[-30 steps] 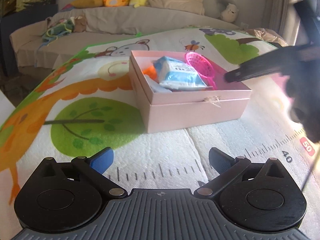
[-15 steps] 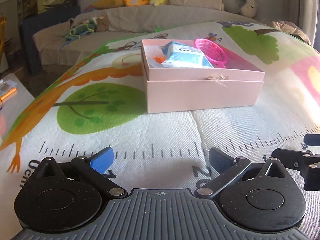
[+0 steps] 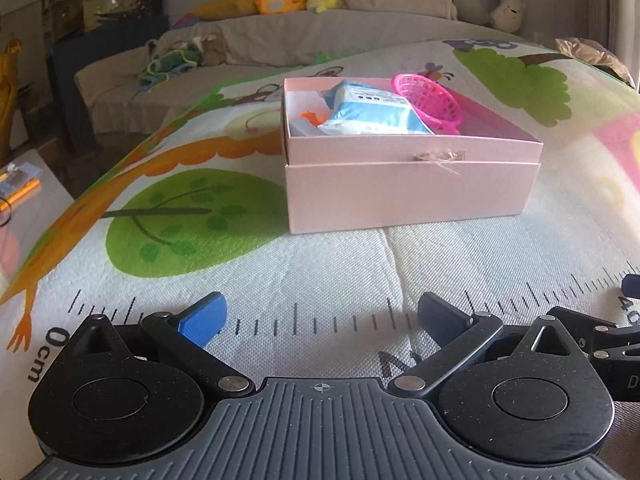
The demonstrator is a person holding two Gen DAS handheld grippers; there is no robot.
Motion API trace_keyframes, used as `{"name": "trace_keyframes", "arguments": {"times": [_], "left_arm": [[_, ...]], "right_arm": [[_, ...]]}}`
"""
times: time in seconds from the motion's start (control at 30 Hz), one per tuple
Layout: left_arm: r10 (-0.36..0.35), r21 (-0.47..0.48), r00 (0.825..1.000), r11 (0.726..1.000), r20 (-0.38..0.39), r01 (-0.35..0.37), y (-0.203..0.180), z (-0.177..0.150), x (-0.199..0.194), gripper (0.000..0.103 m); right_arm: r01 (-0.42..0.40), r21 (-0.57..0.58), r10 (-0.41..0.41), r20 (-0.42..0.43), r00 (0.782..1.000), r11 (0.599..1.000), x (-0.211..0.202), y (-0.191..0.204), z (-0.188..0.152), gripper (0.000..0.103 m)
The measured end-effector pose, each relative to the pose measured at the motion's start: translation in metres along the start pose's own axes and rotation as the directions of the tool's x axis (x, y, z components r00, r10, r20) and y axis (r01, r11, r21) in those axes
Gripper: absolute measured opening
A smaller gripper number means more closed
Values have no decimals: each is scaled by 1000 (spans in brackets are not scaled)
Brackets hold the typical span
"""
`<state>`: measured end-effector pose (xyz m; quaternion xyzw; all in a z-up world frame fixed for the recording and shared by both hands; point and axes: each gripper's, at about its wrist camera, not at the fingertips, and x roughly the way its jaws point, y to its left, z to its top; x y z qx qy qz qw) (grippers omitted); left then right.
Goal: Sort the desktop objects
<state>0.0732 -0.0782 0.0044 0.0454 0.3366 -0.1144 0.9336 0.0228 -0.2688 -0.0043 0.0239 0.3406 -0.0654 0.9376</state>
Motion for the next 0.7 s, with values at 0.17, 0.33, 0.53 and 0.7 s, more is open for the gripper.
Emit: {"name": "trace_keyframes", "arguments": {"times": [0.17,0.33,0.53,0.7], "left_arm": [[-2,-1,1000,1000,0,2,0,0,0,103],[-2,-2,1000,1000,0,2,0,0,0,103],[-2,-2,1000,1000,0,2,0,0,-1,103],[-2,-2,1000,1000,0,2,0,0,0,103]], "right_arm": [[3,-2,-3,-1,1000,1000,0,1,1,103],[0,1,0,0,1000,1000,0,1,0,103],[0,1,0,0,1000,1000,0,1,0,103],[1,1,-1,0,1000,1000,0,1,0,103]]}}
